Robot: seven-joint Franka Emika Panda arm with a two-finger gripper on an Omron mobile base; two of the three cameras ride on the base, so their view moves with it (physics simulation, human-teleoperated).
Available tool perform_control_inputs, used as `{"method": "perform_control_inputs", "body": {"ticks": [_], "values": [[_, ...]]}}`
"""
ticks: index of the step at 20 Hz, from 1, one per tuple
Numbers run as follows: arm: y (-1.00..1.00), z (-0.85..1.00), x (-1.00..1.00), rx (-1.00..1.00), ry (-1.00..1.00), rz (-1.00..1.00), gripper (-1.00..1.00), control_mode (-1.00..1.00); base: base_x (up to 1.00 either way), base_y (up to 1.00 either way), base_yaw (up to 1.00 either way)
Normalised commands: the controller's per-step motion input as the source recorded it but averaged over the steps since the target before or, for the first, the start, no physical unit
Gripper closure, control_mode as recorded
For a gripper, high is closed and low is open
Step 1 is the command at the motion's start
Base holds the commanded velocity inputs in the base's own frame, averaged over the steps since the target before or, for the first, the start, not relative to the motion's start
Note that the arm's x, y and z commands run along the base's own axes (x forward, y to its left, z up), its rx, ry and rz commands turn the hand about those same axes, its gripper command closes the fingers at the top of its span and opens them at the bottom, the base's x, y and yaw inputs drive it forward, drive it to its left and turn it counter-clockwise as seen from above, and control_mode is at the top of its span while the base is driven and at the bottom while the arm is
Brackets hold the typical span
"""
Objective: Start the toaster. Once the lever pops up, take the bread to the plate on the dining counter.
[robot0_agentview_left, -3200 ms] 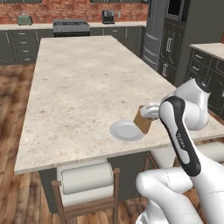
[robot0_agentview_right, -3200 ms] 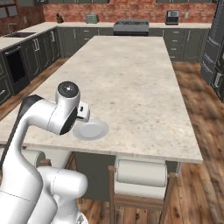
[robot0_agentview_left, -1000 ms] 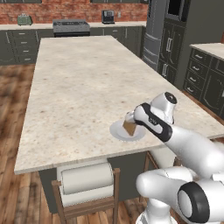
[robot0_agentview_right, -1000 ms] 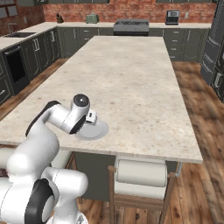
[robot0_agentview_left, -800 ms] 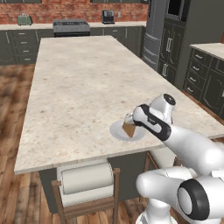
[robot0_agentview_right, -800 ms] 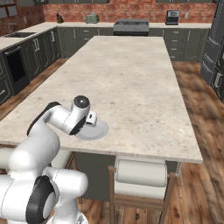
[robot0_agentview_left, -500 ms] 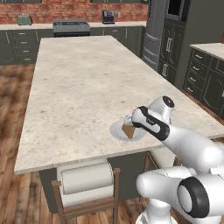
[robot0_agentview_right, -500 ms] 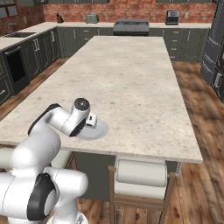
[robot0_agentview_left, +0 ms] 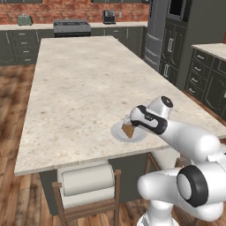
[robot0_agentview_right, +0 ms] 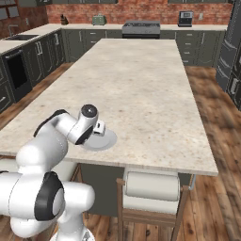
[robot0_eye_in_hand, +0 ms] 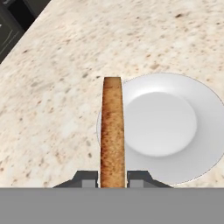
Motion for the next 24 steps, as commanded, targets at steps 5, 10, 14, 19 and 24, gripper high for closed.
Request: {"method": "perform_control_inputs", "body": {"ticks": [5,10,14,19,24], "values": [[0.00,-0.13,0.10,0.00,0.00,0.00,1.00,-1.00,0.00,0.00,0.00],[0.00,-0.14,0.17,0.00,0.00,0.00,1.00,-1.00,0.00,0.00,0.00],[0.00,-0.08,0.30,0.00,0.00,0.00,1.00,-1.00,0.00,0.00,0.00],[0.00,-0.12,0.33,0.00,0.00,0.00,1.00,-1.00,0.00,0.00,0.00],[0.00,-0.17,0.25,0.00,0.00,0.00,1.00,-1.00,0.00,0.00,0.00]]}}
